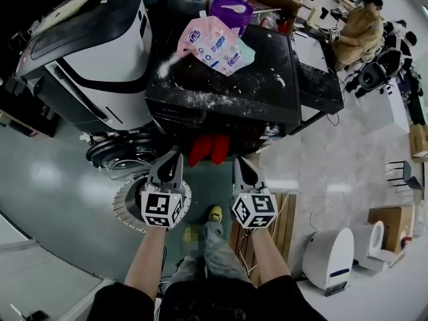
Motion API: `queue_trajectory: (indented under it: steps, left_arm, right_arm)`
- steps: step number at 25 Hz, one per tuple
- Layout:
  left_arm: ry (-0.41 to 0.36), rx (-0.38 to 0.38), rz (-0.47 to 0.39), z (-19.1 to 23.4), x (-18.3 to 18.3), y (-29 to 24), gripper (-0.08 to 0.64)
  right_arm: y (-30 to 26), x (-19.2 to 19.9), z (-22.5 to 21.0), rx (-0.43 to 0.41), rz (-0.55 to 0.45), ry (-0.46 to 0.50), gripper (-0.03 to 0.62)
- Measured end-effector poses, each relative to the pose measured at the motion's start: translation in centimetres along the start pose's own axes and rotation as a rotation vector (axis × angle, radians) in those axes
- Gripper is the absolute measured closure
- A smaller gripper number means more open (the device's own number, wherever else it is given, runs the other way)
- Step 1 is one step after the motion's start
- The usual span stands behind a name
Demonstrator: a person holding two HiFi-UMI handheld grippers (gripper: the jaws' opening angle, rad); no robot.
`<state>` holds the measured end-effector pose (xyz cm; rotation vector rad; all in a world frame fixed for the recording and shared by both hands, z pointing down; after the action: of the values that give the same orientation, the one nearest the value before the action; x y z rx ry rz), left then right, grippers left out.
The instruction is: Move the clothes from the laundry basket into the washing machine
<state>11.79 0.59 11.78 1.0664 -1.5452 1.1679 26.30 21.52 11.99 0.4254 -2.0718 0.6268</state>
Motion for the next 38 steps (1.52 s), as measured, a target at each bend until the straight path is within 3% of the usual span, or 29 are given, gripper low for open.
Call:
queue_trajectory:
  steps: [7,17,26,31,38]
  left_arm:
    - [-0.058,0.021,-0.044,0.6,-4.4,1.9,0.551]
    - [-0.108,0.013,-0.059,1.5,-6.8,6.4,0.551]
    - [-0.114,0.019,-0.132,2.4,-10.9,9.8,0.551]
    - [-0.137,-0.008,-0.158,2.6,-13.0,11.5,0.551]
    - [-0.121,-0.053,-0.166,2.2,-13.0,13.4,0.55]
  right_arm:
    - [2.2,-3.4,2.2,-0.02,-0.051,0.042,0.588]
    - [5.8,-6.1,5.0,-0.026,-0.081,0.054,0.588]
    - [9.1,-7.9,7.1,-0.034,-0.091,0.087,0.588]
    - [11.1,-8.4,7.4,-0.028,-0.105,0.094,0.588]
    - [13.6,-9.4,7.1,-0.02,-0.142,0.093,0.588]
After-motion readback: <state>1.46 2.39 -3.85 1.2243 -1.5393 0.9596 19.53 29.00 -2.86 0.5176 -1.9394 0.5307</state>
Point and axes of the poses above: the fingertips, and each gripper's own axes: y backward along the fingers, z to its left, x out of its underside, the point moved 10 cm from there along y, backward along the fingers, and after that the axes turned 15 degrees about -y, right-handed, at the moved point
